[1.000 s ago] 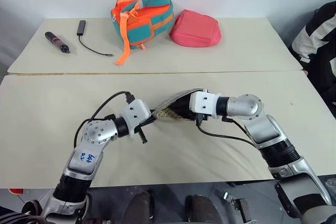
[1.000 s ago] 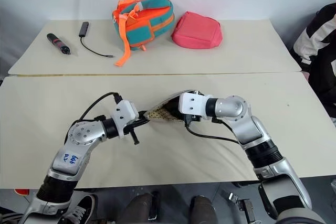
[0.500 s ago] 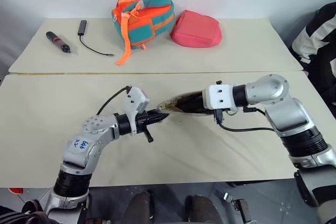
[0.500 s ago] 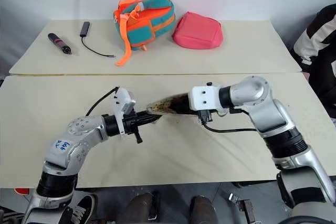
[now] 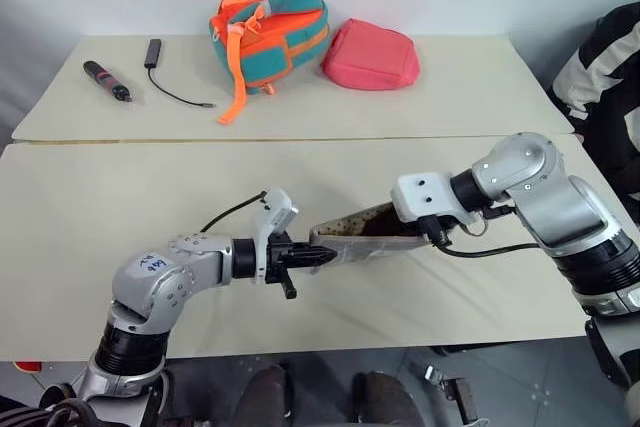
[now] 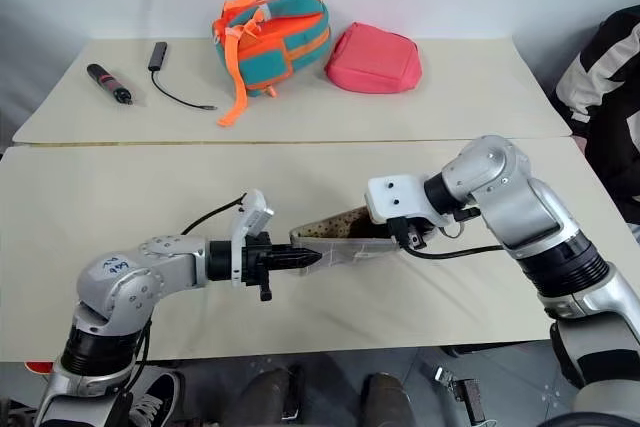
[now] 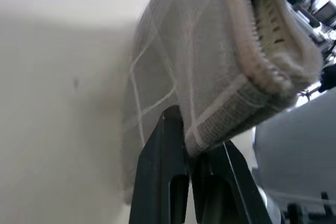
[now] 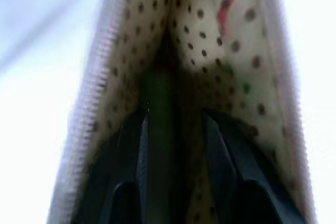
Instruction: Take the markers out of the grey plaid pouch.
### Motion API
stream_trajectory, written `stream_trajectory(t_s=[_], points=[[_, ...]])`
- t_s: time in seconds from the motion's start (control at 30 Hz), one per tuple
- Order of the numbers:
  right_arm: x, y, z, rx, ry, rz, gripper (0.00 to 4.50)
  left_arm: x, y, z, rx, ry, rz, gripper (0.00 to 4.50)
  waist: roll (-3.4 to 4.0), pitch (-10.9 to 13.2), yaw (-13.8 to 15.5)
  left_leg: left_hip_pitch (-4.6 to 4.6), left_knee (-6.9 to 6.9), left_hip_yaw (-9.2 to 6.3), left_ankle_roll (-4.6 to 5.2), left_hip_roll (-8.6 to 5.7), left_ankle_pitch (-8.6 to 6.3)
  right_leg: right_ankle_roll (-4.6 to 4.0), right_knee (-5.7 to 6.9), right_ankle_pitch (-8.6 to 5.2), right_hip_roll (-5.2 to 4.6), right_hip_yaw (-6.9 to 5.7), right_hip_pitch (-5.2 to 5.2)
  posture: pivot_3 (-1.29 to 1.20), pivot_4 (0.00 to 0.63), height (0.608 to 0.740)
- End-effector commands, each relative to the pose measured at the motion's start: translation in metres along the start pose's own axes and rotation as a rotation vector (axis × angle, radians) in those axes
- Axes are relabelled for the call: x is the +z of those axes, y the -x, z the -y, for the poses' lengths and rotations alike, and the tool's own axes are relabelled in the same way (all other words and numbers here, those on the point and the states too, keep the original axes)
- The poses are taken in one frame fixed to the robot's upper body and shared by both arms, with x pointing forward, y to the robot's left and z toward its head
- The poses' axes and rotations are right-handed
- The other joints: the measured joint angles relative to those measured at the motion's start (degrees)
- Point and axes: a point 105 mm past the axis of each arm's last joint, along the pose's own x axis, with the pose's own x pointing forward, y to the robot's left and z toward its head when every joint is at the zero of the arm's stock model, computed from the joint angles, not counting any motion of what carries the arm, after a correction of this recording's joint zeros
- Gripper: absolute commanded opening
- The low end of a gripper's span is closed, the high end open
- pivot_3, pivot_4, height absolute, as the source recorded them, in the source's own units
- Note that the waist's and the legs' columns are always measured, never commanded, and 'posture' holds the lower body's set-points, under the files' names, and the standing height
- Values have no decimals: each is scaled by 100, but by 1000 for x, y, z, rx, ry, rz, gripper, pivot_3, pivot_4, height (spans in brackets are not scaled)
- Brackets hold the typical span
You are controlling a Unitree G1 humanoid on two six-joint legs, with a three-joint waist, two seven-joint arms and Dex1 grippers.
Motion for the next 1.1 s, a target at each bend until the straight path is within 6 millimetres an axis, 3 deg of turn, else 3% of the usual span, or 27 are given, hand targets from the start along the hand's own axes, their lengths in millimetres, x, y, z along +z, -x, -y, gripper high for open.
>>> stream_trajectory(t_s=[0.03, 0.43, 0.53, 0.63, 0.97, 1.1], points=[[-2, -6, 0, -12, 4, -5, 1554, 16, -1, -9, 72, -92, 64, 0, -2, 1, 9, 0, 1, -1, 0, 0, 0, 0, 0, 0, -1, 0, 1, 0, 150, 740], [-15, -13, 0, -47, 51, -63, 1554, 15, -1, -14, 91, -74, 88, 0, -2, 1, 2, 0, 1, 0, -1, -1, 0, 1, 0, 0, 3, 0, 1, 0, 150, 740], [-15, -14, 2, -56, 45, -58, 989, 15, -2, -14, 93, -72, 93, 0, -2, 1, 3, 1, 1, 0, -1, 0, 0, 1, 0, 0, 4, 0, 1, 0, 150, 740], [-16, -14, 5, -72, 59, -70, 29, 15, -1, -13, 93, -57, 99, 0, -2, 1, -4, 1, 2, 0, -1, 0, 0, 1, 0, 0, 4, 0, 1, 0, 150, 740], [2, -4, 18, -141, 21, 18, 29, 17, -1, -16, 106, -50, 116, 0, -2, 1, -3, 0, 2, 1, -1, -1, 1, 1, 1, 0, 6, 0, 0, 0, 150, 740], [-3, -9, 14, -123, 26, -22, 888, 16, -2, -14, 98, -31, 124, 0, -2, 1, -2, 0, 1, 0, -1, 0, 1, 1, 1, 0, 5, -1, 0, 0, 150, 740]])
